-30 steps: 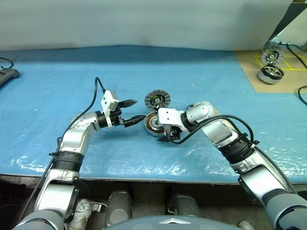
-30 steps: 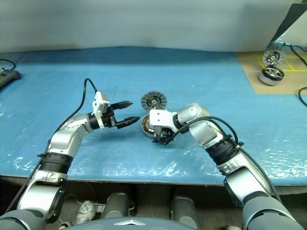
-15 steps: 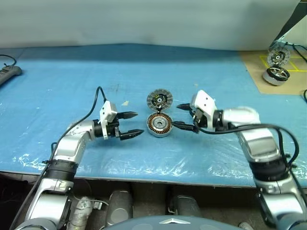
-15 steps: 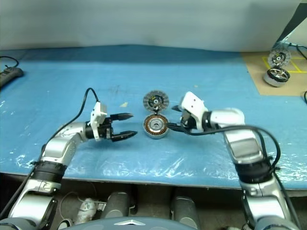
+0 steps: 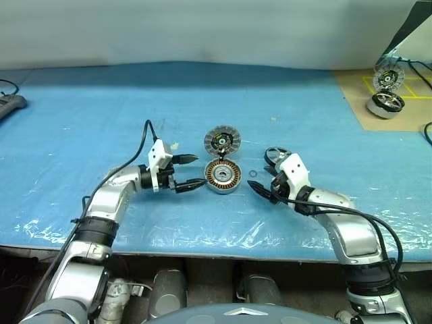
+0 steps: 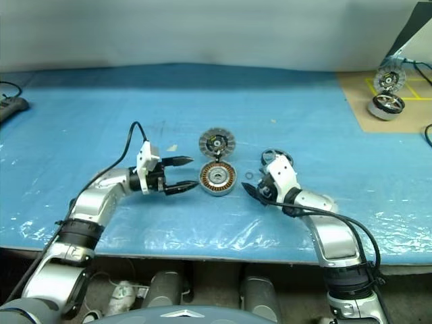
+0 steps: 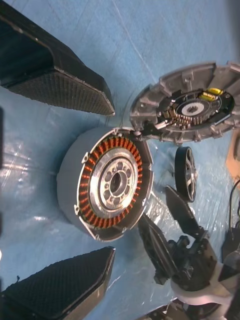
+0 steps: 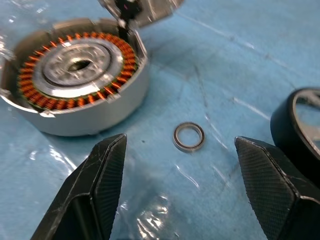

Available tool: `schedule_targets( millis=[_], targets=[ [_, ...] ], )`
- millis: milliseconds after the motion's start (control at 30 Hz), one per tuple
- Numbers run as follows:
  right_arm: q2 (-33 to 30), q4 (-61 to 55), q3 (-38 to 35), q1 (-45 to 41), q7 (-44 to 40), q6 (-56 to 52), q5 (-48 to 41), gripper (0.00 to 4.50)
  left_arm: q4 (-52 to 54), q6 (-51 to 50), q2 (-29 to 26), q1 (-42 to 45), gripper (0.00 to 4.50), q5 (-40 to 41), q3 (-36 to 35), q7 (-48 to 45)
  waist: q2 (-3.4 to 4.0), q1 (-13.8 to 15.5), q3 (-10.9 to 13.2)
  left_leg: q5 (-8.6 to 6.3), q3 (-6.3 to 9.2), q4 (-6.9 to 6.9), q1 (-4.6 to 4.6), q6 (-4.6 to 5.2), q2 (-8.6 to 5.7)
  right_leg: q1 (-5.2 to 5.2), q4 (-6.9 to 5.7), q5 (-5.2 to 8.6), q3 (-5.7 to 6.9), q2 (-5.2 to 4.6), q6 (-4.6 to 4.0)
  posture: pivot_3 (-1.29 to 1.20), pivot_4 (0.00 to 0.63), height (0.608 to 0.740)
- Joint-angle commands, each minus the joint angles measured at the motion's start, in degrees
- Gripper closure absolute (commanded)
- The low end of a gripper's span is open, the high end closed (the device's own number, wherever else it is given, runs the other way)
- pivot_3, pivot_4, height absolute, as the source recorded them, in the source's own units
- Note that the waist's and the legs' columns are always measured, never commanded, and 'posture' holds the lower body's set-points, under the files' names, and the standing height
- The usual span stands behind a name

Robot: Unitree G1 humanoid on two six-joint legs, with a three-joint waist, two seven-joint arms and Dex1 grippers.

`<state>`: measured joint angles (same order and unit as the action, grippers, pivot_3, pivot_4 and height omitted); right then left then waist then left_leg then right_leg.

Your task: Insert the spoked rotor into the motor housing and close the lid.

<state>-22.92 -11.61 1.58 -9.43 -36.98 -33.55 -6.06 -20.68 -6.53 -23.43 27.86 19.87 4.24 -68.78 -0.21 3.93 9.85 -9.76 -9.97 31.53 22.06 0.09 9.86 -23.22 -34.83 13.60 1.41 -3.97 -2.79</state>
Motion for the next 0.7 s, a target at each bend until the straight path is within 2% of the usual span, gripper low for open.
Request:
schedule_targets(
  millis=[33,200,400,700],
  targets=[
    [0.41,3.34,0.56,-1.50,1.74,3.31,0.58,0.85,2.51,1.47,-0.86,-1.44,0.00,0.63,-0.96,-1.07,0.00,-0.02,0.00,0.00,0.00,-0.01,0.00,0.00,0.00,-0.01,0.00,0.00,0.00,0.00,0.00,0.00,0.150,0.740],
    [1.18,6.57,2.48,-1.84,2.94,5.81,1.15,0.85,9.30,-0.36,-1.79,-5.48,0.00,1.38,-1.01,-0.01,0.01,-0.02,0.00,-0.01,0.00,-0.11,-0.03,0.05,0.03,0.00,0.00,0.01,0.03,0.01,-0.01,0.00,0.150,0.740],
    [0.97,7.07,5.54,-1.61,3.08,7.57,2.22,0.85,13.00,-3.54,-1.71,-5.79,0.00,1.40,-0.46,1.86,0.01,0.02,-0.01,-0.05,0.00,-0.01,-0.30,0.10,0.02,0.30,-0.03,0.00,0.02,-0.01,-0.01,0.00,0.150,0.740],
    [-0.66,8.26,4.75,-1.41,3.02,8.19,1.72,3.89,13.34,-6.93,-2.03,-2.31,0.00,1.66,-0.65,2.95,0.01,0.02,-0.01,-0.04,-0.01,-0.03,-0.30,0.09,0.01,0.31,-0.01,0.00,0.02,-0.01,-0.01,0.00,0.150,0.740]
  ],
)
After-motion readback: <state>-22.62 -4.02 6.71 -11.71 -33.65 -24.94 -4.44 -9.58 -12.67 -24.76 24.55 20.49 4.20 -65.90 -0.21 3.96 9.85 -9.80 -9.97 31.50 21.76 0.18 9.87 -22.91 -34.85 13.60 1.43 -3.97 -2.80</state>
